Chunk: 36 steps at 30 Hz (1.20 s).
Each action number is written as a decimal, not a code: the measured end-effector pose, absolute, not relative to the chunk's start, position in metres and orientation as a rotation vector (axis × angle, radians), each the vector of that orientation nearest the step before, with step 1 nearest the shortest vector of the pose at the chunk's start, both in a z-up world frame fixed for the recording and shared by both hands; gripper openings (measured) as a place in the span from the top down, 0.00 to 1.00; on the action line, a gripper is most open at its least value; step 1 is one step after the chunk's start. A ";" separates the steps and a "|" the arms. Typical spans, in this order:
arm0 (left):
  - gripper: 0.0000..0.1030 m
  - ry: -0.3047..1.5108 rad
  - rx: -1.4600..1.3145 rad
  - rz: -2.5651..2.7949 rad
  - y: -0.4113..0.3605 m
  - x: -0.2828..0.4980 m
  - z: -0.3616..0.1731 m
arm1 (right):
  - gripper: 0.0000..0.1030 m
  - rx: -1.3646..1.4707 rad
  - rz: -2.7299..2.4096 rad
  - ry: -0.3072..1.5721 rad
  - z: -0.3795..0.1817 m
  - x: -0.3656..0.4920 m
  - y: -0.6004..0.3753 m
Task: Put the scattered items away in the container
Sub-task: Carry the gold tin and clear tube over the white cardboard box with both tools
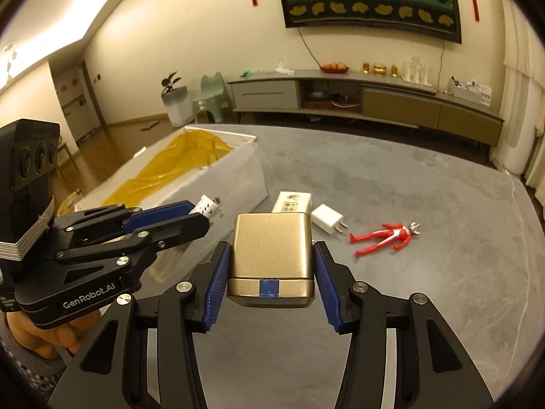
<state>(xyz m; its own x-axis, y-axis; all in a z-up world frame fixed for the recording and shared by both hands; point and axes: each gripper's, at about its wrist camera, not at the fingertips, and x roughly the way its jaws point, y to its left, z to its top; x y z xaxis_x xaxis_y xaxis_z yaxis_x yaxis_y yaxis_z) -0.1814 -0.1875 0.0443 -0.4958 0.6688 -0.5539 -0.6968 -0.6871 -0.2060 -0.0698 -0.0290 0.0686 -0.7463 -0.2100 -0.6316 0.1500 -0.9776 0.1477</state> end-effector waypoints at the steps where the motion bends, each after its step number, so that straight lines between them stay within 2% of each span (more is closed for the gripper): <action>1: 0.80 0.052 -0.781 2.194 -0.189 -0.181 0.046 | 0.50 1.012 -2.765 -0.135 0.069 -0.069 -0.031; 14: 0.80 -0.069 -0.724 2.234 -0.230 -0.187 0.074 | 0.50 0.917 -2.759 -0.188 0.107 -0.072 -0.060; 36: 0.80 -0.265 -0.678 2.335 -0.310 -0.216 0.095 | 0.50 0.849 -2.714 -0.015 0.149 -0.098 -0.135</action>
